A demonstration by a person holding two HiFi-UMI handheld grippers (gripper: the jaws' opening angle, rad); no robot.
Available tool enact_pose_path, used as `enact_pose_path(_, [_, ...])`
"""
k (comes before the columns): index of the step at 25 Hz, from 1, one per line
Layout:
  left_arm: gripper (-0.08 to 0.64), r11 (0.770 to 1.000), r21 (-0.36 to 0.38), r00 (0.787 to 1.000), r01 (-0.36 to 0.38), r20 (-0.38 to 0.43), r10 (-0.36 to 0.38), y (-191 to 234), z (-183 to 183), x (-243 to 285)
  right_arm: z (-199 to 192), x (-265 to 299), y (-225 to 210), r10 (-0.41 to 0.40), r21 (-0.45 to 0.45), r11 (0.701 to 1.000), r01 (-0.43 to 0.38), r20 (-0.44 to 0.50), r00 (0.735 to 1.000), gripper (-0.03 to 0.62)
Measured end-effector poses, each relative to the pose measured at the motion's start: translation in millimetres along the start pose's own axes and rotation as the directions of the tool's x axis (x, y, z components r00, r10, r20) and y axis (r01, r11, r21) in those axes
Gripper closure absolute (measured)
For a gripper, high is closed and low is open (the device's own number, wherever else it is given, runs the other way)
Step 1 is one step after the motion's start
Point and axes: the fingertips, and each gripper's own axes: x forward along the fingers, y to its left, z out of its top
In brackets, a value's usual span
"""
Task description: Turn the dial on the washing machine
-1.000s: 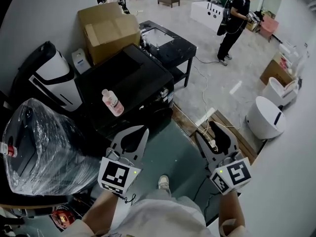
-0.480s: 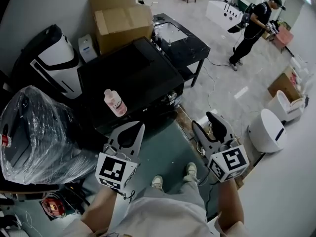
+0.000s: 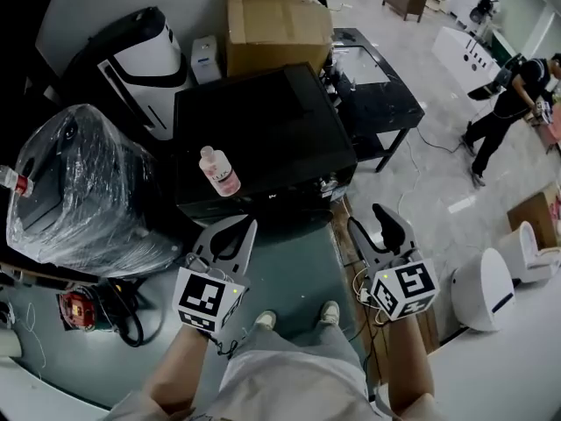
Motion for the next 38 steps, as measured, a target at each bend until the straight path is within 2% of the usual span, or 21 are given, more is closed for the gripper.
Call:
enact_pose_path(5, [0.54,0.991,-0.045,0.992,-0.125,-0.026,0.123,3.2,-10.6,8.8,-12.4,27.3,-21.4,0.086,-0.035,0.996,-0.087,-0.025,0.996,0.345])
enact_pose_path(10, [0.541,0.988,-0.001,0.986,-0.155,-0.056,0.155,-6.4,-26.3,18.7,-27.9,55.5,-34.5,0.14,-0.114,0.983,-0.145,-0.055,0.989,0.336])
enact_pose_path(17, [0.54,0.98,-0.024,0.979,-0.197,-0.051,0.195,-5.8,-60.1,46.4,-65.6,99.6,-47.7,0.131,-0.191,0.971,-0.144,-0.08,0.988,0.325])
enact_pose_path(26, [0.541,0.973,-0.033,0.973,-0.227,-0.039,0.226,10.5,-109.9,76.2,-148.7,155.3,-63.4,0.089,-0.206,0.972,-0.112,-0.116,0.989,0.316])
enact_pose_path(29, [0.541,0.97,-0.006,0.969,-0.245,-0.048,0.244,15.7,-131.4,85.3,-175.4,171.1,-66.6,0.08,-0.215,0.971,-0.109,-0.141,0.987,0.304])
enact_pose_path(32, [0.54,0.972,0.006,0.971,-0.233,-0.057,0.233,17.3,-151.2,92.9,-194.1,184.7,-66.7,0.07,-0.219,0.971,-0.1,-0.145,0.987,0.301])
enact_pose_path(38, [0.54,0.972,-0.031,0.971,-0.231,-0.068,0.229,23.3,-189.1,104.9,-220.7,210.3,-76.0,0.021,-0.211,0.976,-0.049,-0.132,0.991,0.298])
